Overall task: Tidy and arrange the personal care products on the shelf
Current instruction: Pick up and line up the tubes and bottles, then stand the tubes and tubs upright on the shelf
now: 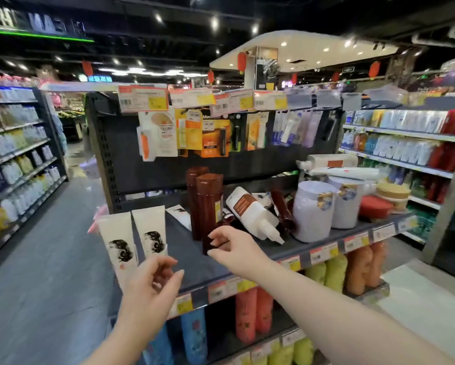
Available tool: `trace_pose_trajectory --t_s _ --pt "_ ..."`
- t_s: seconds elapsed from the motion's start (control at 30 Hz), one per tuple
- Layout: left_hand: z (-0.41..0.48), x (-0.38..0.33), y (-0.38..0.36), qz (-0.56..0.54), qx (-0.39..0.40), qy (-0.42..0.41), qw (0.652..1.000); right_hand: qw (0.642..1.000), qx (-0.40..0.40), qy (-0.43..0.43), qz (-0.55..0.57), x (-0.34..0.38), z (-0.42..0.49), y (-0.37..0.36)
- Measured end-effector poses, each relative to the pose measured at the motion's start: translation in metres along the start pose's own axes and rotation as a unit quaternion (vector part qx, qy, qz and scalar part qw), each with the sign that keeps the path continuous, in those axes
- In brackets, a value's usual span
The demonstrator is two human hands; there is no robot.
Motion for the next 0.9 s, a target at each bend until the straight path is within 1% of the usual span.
trace_pose_trajectory --t_s 0.13,0.3,0.47,0.57,0.7,0.8,0.9 --pt "-0.011 -0.032 -0.068 -0.020 0.059 0.003 0.998 1.000 -0.007 0.010 -0.018 -0.019 -0.018 0.064" --pt "-0.038 -0.084 -0.175 -0.010 0.131 -0.009 0.991 0.995 -0.046 0.001 -0.085 -0.069 -0.044 0.178" --pt "-0.065 -0.143 -0.276 -0.032 0.170 -0.001 0.985 0.986 -0.088 -0.035 -0.136 -0.121 -0.062 0.289" --pt "-0.070 -0.168 -0.322 -0.013 0.192 -0.021 0.981 0.981 -0.107 -0.029 -0.161 -0.141 -0.064 0.338" --pt "-0.047 -0.193 -0.361 -0.005 0.194 -0.037 0.980 0.977 -0.124 -0.023 -0.171 -0.155 -0.050 0.377" --pt "-0.010 -0.209 -0.378 -0.007 0.174 -0.055 0.983 0.976 -0.133 -0.021 -0.173 -0.159 -0.026 0.395" --pt "0.030 -0.214 -0.390 0.030 0.140 -0.063 0.988 0.976 -0.138 -0.017 -0.170 -0.160 0.004 0.405"
Point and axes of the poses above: each hand's wrist, its own z-axis towards the middle knuckle, its own y-axis out of the back of the hand, x = y × z, the point moved 4 cm from there along z, towards the middle knuckle, and after that the axes turned 10 degrees about -x, right-handed, at the moved point
